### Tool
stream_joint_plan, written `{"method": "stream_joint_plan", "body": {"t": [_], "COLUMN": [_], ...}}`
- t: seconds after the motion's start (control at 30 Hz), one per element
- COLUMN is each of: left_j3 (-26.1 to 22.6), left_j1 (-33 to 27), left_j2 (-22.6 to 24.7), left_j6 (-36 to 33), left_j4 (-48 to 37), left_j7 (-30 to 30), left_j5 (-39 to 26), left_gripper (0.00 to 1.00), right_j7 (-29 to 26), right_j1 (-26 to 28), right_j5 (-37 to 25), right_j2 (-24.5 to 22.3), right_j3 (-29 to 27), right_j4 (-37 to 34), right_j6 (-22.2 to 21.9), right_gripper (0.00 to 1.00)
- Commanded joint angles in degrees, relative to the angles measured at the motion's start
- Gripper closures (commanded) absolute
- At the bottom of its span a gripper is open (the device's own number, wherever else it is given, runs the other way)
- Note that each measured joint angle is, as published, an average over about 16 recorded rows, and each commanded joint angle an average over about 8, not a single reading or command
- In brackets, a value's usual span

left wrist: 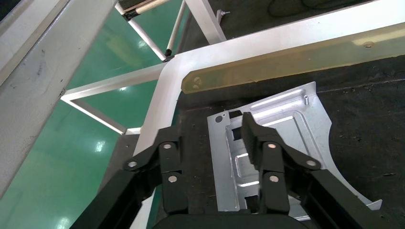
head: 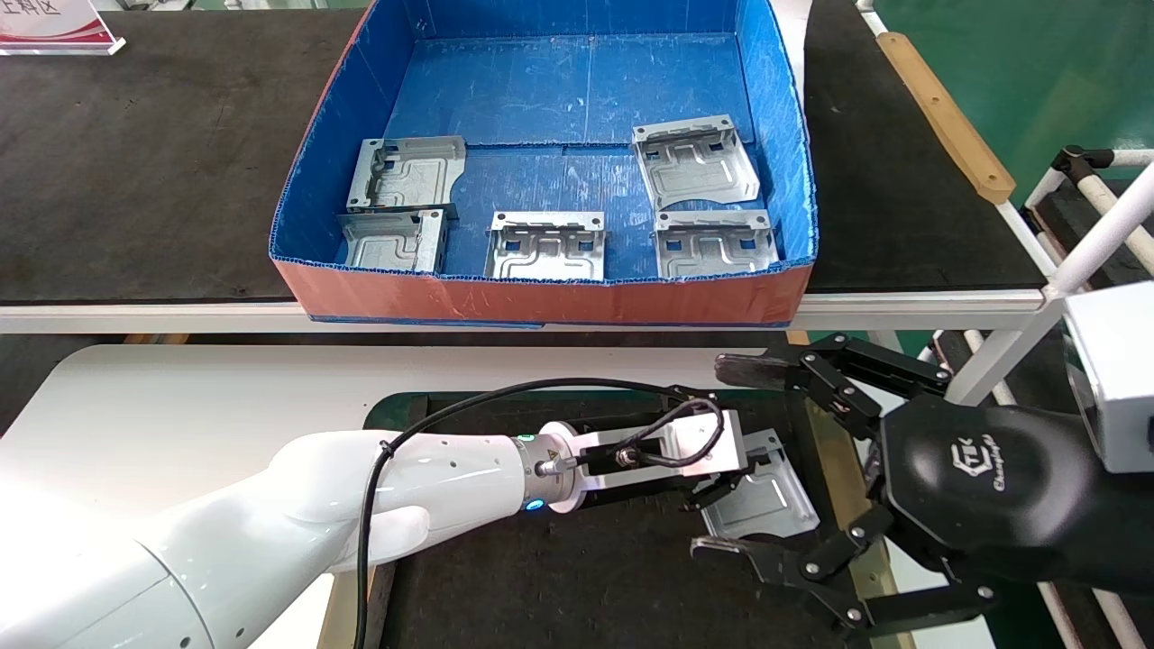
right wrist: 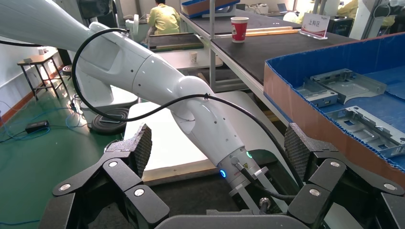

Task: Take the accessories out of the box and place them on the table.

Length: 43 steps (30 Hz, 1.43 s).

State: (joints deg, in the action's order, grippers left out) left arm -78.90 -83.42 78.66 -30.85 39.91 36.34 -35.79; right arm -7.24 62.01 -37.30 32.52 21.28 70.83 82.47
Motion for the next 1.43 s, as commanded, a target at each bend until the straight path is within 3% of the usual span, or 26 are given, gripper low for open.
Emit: {"method": "stream_joint_plan", "body": {"t": [0.03, 0.4, 1.43], "left_j3": [0.05, 2.85, 33.30], "left_j1": [0.00, 0.92, 11.54], "left_j2": [0.00, -1.88, -23.06], "left_j6": [0.00, -2.39, -29.00], "left_j4": [-0.02, 1.38, 17.76], "left_j7": [0.03, -1.96, -24.86], "left_j5": [-0.07, -0.45, -3.30], "left_gripper": [0.00, 0.00, 0.00], "right_j7": [0.00, 0.00, 0.00], "right_j1": [0.00, 0.00, 0.00], "right_j5": [0.00, 0.00, 0.00], "right_j2": [0.00, 0.00, 0.00], "right_j3": [0.00, 0.00, 0.00], "right_j4": [0.00, 0.00, 0.00], "right_j6": [0.00, 0.00, 0.00], "right_gripper": [0.00, 0.00, 0.00]}}
